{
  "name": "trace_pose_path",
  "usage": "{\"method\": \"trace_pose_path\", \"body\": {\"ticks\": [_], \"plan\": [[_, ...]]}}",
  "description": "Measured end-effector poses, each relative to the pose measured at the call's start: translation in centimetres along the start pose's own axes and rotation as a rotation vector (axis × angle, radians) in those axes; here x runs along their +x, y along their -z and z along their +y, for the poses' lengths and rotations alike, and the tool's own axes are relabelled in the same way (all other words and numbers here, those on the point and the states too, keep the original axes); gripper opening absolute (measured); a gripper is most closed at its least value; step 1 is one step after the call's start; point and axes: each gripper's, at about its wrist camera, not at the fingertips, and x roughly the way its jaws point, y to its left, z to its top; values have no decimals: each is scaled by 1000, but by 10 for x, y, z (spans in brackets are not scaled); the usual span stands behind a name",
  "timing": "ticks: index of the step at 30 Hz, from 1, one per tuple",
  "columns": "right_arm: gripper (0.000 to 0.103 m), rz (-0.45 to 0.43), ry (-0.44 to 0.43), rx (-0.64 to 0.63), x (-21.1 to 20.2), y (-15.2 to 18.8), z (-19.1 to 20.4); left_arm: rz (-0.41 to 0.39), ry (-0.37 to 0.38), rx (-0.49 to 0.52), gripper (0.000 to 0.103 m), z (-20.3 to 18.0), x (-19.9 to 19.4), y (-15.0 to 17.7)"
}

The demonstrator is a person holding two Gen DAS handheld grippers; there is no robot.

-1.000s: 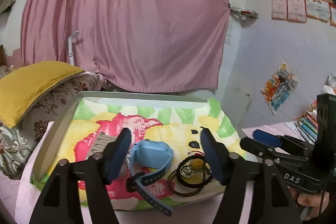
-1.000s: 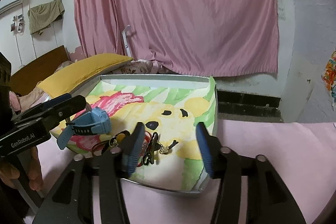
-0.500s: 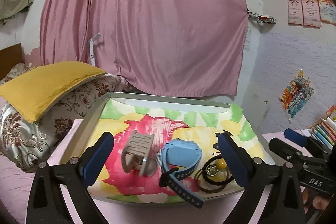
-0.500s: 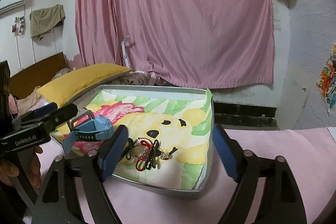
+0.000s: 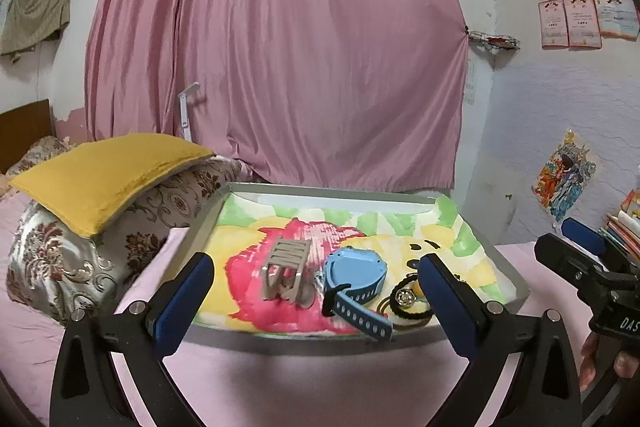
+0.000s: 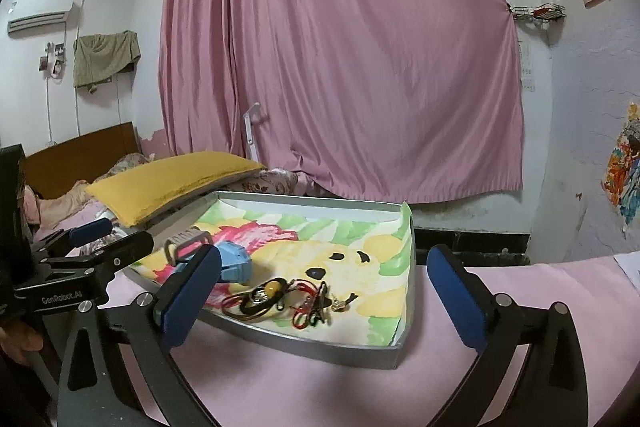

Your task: Organize jewelry

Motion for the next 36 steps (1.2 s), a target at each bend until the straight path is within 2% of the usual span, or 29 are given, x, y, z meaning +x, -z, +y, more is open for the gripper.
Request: {"method": "trace_pose_path", "body": {"ticks": [6, 22, 36], "plan": [[101, -5, -13, 22, -18, 4, 9, -19, -33, 19, 102, 5, -25, 3], [101, -2, -31, 50, -60, 32, 26, -57, -41, 38, 102, 18, -79, 28], [101, -46, 76, 44, -95, 60, 33, -100, -97, 24, 102, 29, -102, 55]]}}
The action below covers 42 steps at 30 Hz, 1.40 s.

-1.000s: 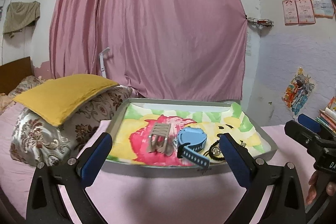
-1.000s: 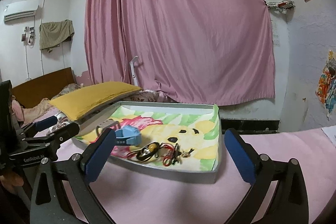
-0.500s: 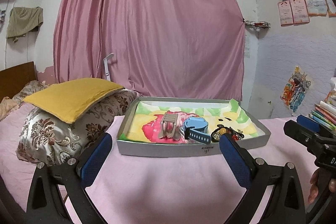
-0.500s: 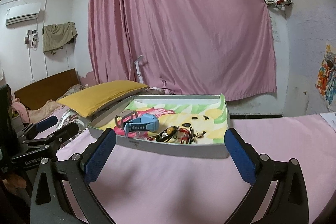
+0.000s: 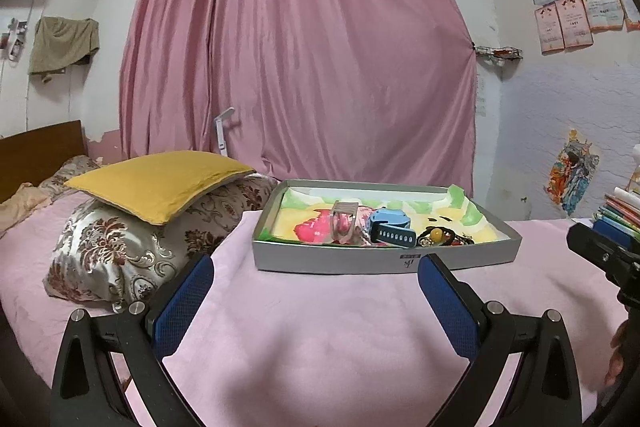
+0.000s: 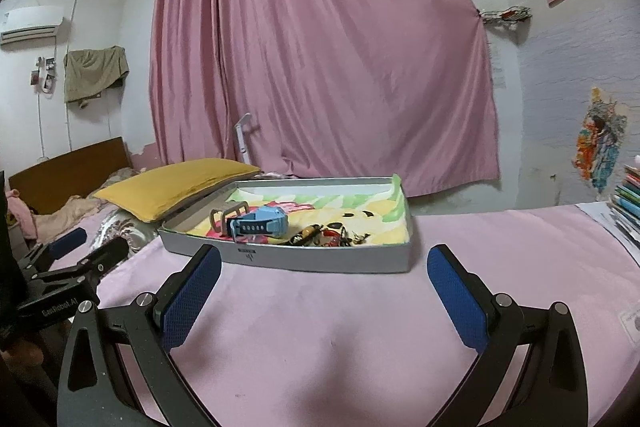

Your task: Organize jewelry

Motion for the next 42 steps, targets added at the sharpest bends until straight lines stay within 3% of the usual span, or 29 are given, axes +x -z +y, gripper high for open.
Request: {"method": "trace_pose_path", "body": {"ticks": [13, 17, 42], "plan": [[101, -82, 110, -86, -16, 23, 19, -48, -45, -20, 102, 5, -11, 25], [101, -78, 112, -96, -17, 24, 22, -16, -41, -25, 102, 6, -4, 32], [101, -57, 104, -59, -13, 25, 18, -26, -27, -49, 102, 7, -8, 32]]}}
